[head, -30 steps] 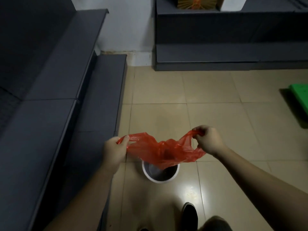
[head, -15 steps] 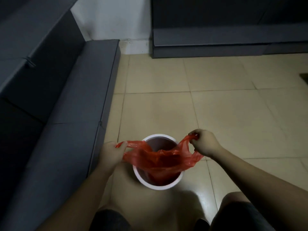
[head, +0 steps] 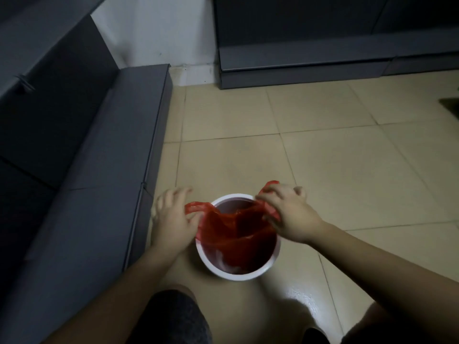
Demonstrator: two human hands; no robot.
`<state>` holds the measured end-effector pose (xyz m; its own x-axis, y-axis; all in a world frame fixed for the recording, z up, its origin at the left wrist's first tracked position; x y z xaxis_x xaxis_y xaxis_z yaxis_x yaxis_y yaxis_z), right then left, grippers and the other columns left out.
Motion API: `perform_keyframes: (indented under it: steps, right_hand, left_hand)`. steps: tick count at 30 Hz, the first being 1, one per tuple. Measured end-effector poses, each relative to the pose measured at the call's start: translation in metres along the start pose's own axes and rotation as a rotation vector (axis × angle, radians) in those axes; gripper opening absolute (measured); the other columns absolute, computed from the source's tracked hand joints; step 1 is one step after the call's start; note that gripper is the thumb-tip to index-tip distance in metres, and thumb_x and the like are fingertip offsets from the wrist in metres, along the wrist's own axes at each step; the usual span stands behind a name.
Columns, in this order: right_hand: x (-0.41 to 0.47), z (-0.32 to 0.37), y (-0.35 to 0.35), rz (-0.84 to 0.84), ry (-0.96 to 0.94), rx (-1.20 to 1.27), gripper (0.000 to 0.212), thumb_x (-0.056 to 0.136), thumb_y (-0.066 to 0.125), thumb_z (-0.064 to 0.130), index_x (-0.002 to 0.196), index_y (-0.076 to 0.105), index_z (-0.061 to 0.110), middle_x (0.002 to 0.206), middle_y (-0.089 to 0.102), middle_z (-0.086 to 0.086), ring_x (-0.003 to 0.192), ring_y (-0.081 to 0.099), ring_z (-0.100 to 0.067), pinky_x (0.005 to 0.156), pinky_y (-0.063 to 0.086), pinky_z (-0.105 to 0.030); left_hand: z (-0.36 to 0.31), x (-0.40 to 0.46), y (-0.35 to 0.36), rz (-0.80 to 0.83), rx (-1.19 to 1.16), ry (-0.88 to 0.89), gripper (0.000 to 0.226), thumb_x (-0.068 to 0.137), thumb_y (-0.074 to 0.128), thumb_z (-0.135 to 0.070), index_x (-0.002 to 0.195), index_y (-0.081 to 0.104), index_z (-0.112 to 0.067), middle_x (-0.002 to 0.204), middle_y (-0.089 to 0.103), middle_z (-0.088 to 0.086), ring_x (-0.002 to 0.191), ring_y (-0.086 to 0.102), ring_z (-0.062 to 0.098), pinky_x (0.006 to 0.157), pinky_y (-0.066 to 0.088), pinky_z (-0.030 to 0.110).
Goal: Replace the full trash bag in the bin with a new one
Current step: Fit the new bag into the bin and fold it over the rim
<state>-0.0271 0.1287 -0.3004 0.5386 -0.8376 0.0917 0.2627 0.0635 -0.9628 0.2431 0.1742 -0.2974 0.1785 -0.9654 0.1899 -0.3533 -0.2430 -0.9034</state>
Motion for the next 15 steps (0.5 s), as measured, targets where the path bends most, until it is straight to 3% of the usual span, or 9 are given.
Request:
perform_keyframes:
  steps: [2,4,6,8,10,12,15]
  right_hand:
    - [-0.006,0.018,0.012,0.117,-0.158,-0.062,0.054,0.078,0.062,0.045,0.130,0.058,0.030,0.137,0.053,0.002,0.130,0.044,-0.023,0.096,0.027,-0.050]
    - [-0.010,0.017,0.035,0.312,-0.139,-0.122,0.065,0.077,0.062,0.050,0.137,0.052,0.028,0.144,0.048,0.003,0.137,0.035,-0.022,0.106,0.018,-0.057]
    - [-0.012,0.003,0.052,0.432,-0.067,-0.174,0.070,0.078,0.063,0.050,0.142,0.047,0.027,0.145,0.047,0.001,0.137,0.034,-0.024,0.110,0.011,-0.056]
    - [-0.013,-0.009,0.055,0.419,-0.033,-0.208,0.056,0.082,0.061,0.048,0.133,0.053,0.028,0.133,0.056,0.000,0.129,0.043,-0.026,0.107,0.013,-0.052]
    - [-0.016,-0.016,0.052,0.348,-0.042,-0.198,0.031,0.087,0.058,0.044,0.113,0.064,0.027,0.113,0.064,0.001,0.115,0.052,-0.026,0.097,0.018,-0.044]
    - [-0.023,-0.018,0.048,0.275,-0.064,-0.131,0.019,0.088,0.059,0.042,0.097,0.069,0.028,0.098,0.067,0.006,0.105,0.056,-0.021,0.084,0.017,-0.040]
    - [-0.040,-0.025,0.046,0.230,-0.044,0.016,0.014,0.084,0.065,0.045,0.088,0.073,0.034,0.092,0.070,0.016,0.098,0.057,-0.007,0.074,0.011,-0.034]
  left_hand:
    - [-0.029,-0.007,0.010,0.065,0.097,0.414,0.054,0.078,0.068,-0.045,0.128,0.060,-0.027,0.134,0.059,0.004,0.126,0.052,0.030,0.107,0.036,0.049]
    - [-0.038,-0.021,0.034,0.288,0.171,0.623,0.060,0.078,0.062,-0.056,0.131,0.059,-0.028,0.136,0.060,-0.001,0.130,0.051,0.025,0.113,0.030,0.045]
    - [-0.027,-0.026,0.056,0.509,0.214,0.573,0.073,0.078,0.061,-0.060,0.142,0.049,-0.029,0.140,0.056,-0.005,0.135,0.044,0.021,0.117,0.022,0.040]
    - [-0.013,-0.025,0.065,0.599,0.255,0.488,0.071,0.079,0.061,-0.057,0.143,0.048,-0.030,0.136,0.058,-0.006,0.134,0.043,0.020,0.114,0.022,0.039]
    - [-0.003,-0.025,0.068,0.587,0.287,0.523,0.049,0.081,0.062,-0.051,0.127,0.062,-0.033,0.119,0.066,-0.007,0.123,0.052,0.020,0.104,0.026,0.038]
    - [0.006,-0.032,0.071,0.520,0.292,0.649,0.023,0.083,0.060,-0.044,0.100,0.072,-0.033,0.097,0.070,-0.011,0.105,0.060,0.018,0.092,0.025,0.036]
    - [0.023,-0.047,0.069,0.442,0.248,0.730,0.027,0.087,0.049,-0.046,0.086,0.074,-0.037,0.088,0.070,-0.020,0.095,0.062,0.007,0.093,0.021,0.032]
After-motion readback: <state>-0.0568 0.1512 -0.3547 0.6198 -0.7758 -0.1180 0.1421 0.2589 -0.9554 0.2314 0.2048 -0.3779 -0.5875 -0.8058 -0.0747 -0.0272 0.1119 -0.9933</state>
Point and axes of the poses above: each hand's wrist, its own x-axis towards the middle knuckle, its own y-axis out of the palm, z = x × y, the point moved 6 cm from there along x, towards the middle knuckle
